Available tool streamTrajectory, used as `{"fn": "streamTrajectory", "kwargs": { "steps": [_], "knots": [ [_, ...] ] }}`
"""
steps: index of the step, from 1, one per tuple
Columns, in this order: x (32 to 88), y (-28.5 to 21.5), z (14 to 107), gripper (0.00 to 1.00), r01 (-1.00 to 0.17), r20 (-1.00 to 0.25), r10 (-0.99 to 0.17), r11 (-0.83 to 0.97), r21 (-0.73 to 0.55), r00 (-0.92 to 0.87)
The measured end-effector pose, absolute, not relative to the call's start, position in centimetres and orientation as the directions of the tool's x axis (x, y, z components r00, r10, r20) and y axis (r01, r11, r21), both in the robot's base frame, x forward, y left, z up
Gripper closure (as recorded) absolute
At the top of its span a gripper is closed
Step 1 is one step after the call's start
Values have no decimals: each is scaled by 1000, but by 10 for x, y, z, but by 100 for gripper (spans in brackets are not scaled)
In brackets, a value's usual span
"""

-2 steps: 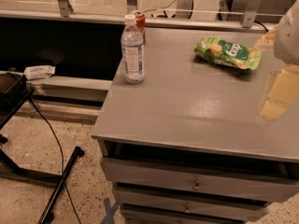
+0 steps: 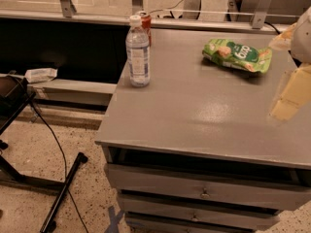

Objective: Move green rice chip bag near blue plastic bottle

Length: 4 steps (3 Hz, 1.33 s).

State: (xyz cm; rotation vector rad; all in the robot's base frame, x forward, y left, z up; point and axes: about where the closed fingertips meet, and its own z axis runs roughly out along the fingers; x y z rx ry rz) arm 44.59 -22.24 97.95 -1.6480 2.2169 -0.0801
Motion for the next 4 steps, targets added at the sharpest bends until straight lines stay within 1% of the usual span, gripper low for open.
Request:
{"fn": "streamTrajectory", "kwargs": {
  "steps": [1, 2, 3, 4],
  "knots": [
    [483, -238, 985, 0, -886, -313, -918, 343, -312, -245],
    [567, -243, 990, 0, -853, -393, -895, 366, -373, -212],
    [621, -231, 977, 0, -849, -411, -893, 354, -393, -182],
    [667, -221, 949, 0, -838, -386, -902, 356, -413, -193]
  ]
}}
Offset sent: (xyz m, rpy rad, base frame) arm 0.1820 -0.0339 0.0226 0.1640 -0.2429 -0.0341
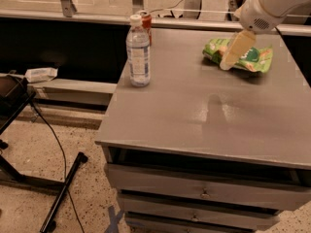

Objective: Move green rice chip bag near blue plastic bottle

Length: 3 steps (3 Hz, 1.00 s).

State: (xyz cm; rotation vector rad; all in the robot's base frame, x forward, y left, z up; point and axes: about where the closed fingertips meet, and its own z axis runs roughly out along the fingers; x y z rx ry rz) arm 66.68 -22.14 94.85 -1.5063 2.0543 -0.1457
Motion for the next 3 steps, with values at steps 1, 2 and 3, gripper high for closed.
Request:
{"fn": "streamTrajectory", "kwargs": {
  "steps": [1, 2, 3],
  "knots": [
    [698, -226, 919, 0, -822, -337, -911, 372, -431, -235],
    [721, -249, 895, 0, -791, -274, -908, 413, -452, -317],
    [737, -283, 882, 1, -747, -250, -882, 471, -469, -400]
  ]
}}
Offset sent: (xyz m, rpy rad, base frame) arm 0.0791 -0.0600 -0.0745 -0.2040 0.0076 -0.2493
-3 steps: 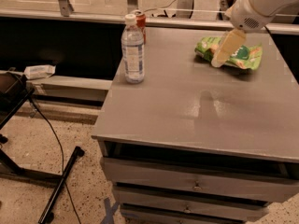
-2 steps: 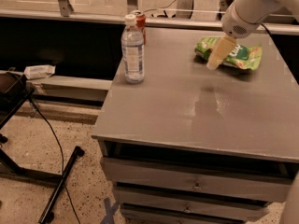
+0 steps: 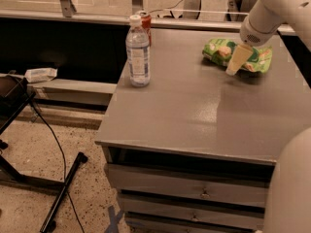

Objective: Move green rice chip bag near blue plastic bottle

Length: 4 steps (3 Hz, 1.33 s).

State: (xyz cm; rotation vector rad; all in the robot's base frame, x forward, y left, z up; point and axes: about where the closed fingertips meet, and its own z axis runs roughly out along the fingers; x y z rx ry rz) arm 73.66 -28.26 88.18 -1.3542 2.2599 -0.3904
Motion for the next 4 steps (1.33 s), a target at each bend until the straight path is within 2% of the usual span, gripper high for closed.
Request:
{"fn": "streamTrajectory", "kwargs": {
  "steps": [1, 3, 4],
  "knots": [
    [745, -295, 871, 23, -733, -237, -870, 492, -470, -432],
    [752, -282, 861, 85, -774, -253, -895, 445, -451, -367],
    [750, -277, 866, 100, -781, -267, -901, 431, -453, -343]
  ]
}}
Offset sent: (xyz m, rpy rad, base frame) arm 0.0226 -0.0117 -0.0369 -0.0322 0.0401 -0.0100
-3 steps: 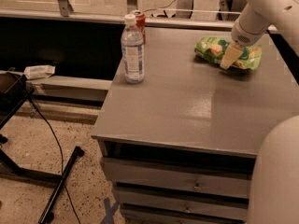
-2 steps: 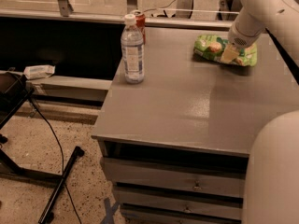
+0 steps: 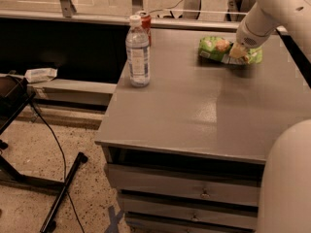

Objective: Move green rice chip bag near blue plastic bottle

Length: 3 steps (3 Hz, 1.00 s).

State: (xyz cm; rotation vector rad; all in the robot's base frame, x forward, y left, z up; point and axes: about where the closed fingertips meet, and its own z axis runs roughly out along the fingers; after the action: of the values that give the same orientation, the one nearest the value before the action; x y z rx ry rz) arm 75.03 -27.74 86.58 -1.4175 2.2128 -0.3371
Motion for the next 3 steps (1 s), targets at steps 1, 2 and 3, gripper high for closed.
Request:
{"fn": "streamTrajectory", "kwargs": {
  "steps": [1, 2, 3],
  "knots": [
    [733, -280, 906, 100, -745, -351, -889, 443, -499, -293],
    [704, -273, 947, 100, -705, -386, -891, 433, -561, -239],
    [677, -251, 941, 100, -718, -390, -892, 424, -552, -228]
  ]
}}
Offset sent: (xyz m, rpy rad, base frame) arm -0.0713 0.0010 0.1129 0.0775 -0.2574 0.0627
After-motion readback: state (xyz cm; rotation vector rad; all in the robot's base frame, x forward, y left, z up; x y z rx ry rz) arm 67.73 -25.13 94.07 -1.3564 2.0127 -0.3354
